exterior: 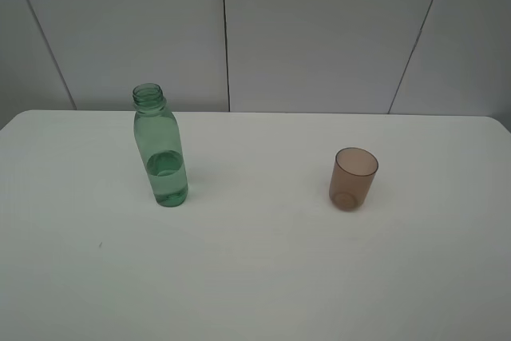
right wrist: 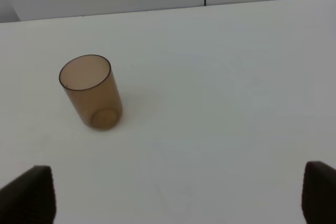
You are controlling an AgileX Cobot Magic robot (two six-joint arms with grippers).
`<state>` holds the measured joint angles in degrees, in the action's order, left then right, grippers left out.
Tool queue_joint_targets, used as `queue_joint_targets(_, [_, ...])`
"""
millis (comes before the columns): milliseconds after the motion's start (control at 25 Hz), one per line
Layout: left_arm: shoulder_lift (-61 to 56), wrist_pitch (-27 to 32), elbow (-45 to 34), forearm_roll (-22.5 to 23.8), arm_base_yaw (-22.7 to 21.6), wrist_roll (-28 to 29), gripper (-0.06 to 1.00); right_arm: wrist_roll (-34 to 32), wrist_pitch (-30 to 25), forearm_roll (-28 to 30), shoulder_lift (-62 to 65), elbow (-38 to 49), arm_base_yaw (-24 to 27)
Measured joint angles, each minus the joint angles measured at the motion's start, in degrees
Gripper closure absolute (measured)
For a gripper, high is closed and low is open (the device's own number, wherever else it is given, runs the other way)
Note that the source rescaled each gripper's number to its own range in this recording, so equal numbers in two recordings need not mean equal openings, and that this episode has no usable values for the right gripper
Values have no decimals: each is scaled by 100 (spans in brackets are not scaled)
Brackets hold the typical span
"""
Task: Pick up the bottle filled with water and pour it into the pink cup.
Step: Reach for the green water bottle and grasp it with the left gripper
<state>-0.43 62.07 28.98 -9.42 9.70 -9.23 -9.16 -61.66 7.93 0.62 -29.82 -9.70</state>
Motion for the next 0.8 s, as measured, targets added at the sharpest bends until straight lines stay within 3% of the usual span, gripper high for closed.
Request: queue_joint_targets(800, [0, 0, 0, 0, 0, 0, -4, 0, 0, 0, 0, 0, 0])
